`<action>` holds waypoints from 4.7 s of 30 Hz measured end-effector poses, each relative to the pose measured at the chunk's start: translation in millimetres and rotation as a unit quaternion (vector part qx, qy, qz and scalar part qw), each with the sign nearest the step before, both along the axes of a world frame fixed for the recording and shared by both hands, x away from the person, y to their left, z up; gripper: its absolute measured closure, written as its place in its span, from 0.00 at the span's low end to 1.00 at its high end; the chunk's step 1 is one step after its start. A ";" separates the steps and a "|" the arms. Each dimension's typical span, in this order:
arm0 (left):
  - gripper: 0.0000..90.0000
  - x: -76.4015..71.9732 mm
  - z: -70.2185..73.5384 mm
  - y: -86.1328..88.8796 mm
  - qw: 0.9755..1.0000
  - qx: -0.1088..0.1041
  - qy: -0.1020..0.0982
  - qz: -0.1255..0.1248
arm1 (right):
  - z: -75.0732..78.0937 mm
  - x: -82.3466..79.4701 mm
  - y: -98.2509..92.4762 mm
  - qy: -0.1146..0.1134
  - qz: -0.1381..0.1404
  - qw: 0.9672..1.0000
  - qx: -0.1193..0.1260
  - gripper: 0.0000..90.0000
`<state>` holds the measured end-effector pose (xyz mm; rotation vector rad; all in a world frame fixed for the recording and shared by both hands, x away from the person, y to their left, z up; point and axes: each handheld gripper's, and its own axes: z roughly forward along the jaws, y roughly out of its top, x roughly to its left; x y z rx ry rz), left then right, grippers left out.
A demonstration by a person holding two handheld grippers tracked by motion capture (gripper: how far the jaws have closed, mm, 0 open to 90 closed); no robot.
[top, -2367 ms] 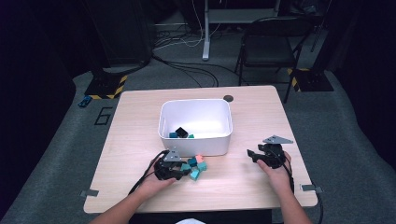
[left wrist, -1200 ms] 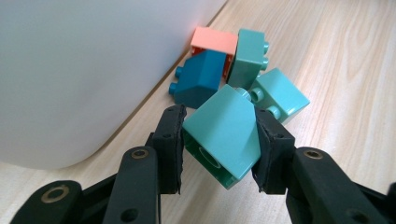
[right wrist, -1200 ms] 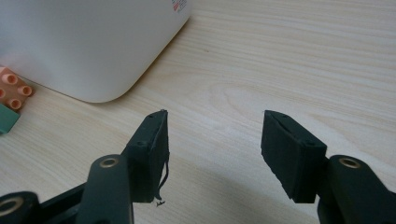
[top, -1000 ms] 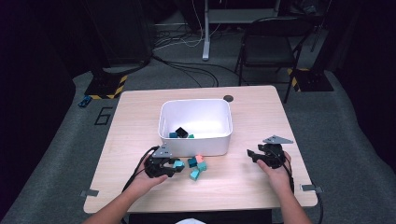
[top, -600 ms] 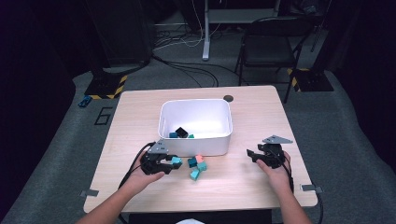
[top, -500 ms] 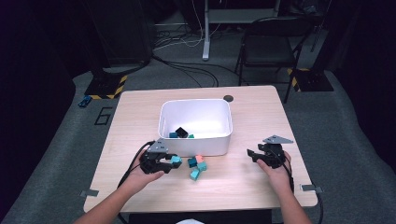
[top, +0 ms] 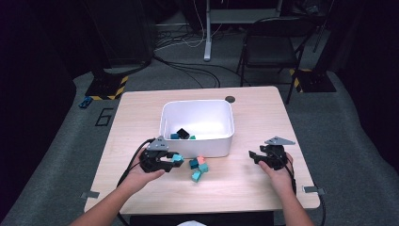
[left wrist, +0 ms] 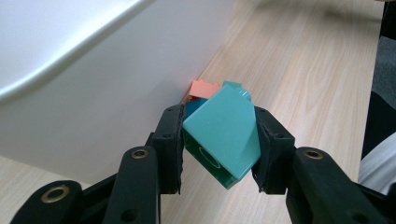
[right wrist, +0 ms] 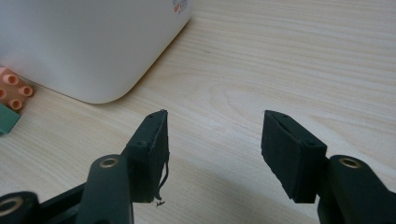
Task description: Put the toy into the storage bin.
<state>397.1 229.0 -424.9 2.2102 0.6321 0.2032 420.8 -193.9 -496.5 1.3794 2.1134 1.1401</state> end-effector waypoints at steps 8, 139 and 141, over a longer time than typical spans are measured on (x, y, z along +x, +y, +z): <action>0.66 4.6 32.5 5.5 1.000 -0.015 -0.006 0.001 | -0.1 0.2 0.2 0.000 -0.001 1.000 0.000 0.46; 0.53 -6.1 23.4 -6.1 0.999 -0.032 -0.029 0.008 | -0.1 0.0 -0.2 0.000 0.001 1.000 0.001 0.46; 0.53 -7.0 17.2 -8.5 0.999 -0.035 -0.021 0.007 | -0.2 0.2 -0.4 -0.001 0.001 1.000 -0.001 0.45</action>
